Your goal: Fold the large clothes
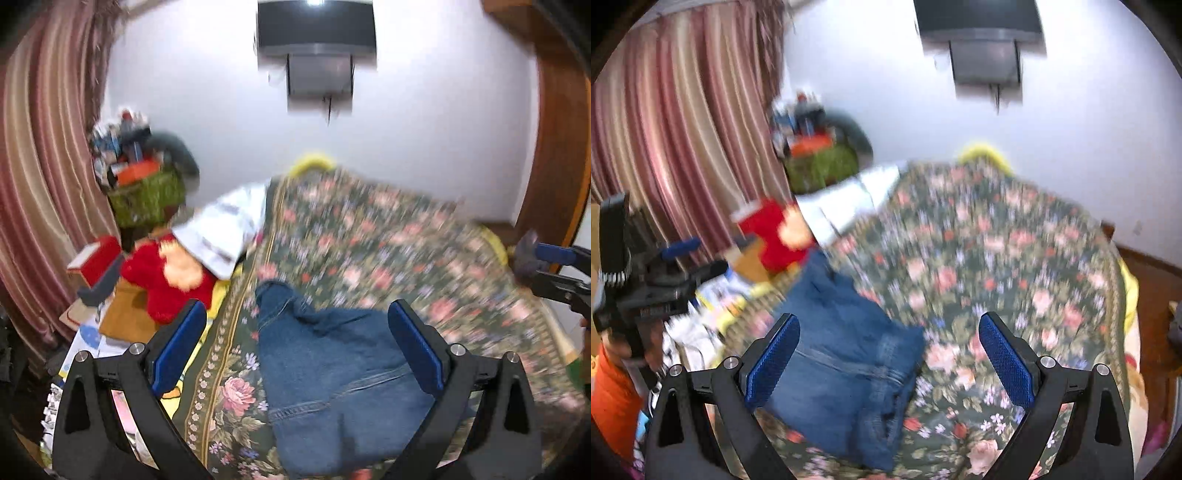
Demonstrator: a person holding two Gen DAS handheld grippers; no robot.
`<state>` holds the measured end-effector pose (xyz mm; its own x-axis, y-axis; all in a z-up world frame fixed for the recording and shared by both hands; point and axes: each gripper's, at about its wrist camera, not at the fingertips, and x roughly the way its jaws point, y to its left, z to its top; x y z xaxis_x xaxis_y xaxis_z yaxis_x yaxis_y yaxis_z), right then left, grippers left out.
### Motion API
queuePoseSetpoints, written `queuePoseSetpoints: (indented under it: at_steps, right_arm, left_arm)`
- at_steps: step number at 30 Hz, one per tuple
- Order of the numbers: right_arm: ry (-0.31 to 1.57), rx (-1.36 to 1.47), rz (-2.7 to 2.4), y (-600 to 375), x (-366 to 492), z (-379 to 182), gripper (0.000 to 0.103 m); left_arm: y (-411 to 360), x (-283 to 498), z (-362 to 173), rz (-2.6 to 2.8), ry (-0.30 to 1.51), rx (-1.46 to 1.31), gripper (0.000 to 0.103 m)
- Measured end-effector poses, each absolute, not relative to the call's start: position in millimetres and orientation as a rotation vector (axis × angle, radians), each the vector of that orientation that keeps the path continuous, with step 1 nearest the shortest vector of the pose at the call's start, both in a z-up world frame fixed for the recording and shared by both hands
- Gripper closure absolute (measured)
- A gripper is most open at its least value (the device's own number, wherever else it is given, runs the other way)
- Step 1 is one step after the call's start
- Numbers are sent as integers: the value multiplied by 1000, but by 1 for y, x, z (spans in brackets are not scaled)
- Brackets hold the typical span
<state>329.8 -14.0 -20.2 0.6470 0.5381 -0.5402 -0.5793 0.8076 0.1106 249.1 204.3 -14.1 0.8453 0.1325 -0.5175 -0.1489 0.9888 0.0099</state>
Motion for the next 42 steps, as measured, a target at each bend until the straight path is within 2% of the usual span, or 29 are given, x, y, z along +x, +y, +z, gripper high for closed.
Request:
queuePoseSetpoints:
  at_steps: [5, 12, 15, 18, 42]
  right_arm:
    - [385, -25, 670, -24, 259, 30, 6]
    - [222, 8, 641, -32, 176, 50, 6]
    - [208, 16, 612, -32, 156, 47, 6]
    - [221, 23, 580, -35, 144, 43, 0]
    - [287, 3, 558, -36, 140, 27, 0]
  left_arm:
    - [185, 177, 32, 127, 374, -102, 3]
    - [159, 101, 55, 156, 211, -138, 3]
    - [150, 82, 53, 184, 180, -132, 3]
    - [146, 75, 49, 185, 187, -148, 2]
    - [138, 67, 31, 206, 238, -185, 2]
